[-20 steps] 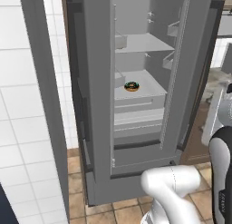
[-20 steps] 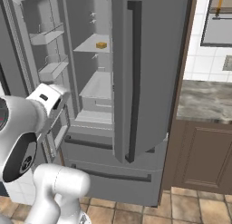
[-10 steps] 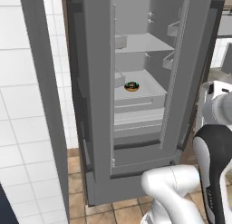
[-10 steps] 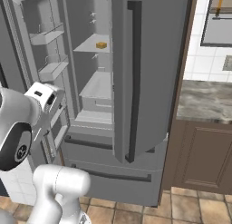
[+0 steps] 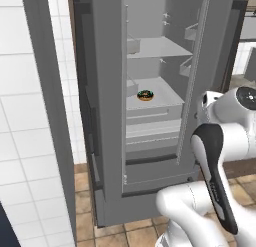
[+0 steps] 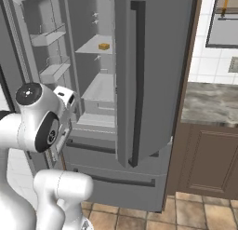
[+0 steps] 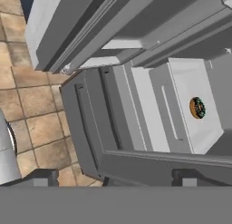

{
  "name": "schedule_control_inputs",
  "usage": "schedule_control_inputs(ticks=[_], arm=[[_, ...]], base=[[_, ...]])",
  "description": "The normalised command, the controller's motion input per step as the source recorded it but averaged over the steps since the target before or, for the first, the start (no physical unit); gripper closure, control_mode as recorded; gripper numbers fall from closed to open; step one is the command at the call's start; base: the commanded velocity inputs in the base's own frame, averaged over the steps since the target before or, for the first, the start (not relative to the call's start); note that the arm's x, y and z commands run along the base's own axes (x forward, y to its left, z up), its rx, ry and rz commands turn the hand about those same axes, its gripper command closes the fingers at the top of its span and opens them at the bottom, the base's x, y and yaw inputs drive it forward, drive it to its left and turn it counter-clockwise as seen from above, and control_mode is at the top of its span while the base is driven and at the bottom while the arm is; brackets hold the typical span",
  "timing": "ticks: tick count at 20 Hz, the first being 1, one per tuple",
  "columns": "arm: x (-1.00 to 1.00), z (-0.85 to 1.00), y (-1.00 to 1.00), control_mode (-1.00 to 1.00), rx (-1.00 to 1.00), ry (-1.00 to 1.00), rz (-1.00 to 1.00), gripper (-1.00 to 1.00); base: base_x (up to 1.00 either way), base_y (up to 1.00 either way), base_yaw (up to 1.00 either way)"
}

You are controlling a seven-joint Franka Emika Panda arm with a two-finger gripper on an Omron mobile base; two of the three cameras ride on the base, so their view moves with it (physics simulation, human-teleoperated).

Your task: Take the cake and donut from the fridge and place them on the empty tray on the dining counter.

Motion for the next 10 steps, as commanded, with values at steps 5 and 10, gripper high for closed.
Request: schedule_control_inputs(ticks=[5,10], arm=[[0.38,-0.49,0.03,-1.0,-0.07,0.0,0.03,-1.0],[0.26,-0.05,-0.03,-1.0,-0.02,-0.01,0.0,-1.0]], base=[[0.0,0.0,0.0],[0.0,0.0,0.0]])
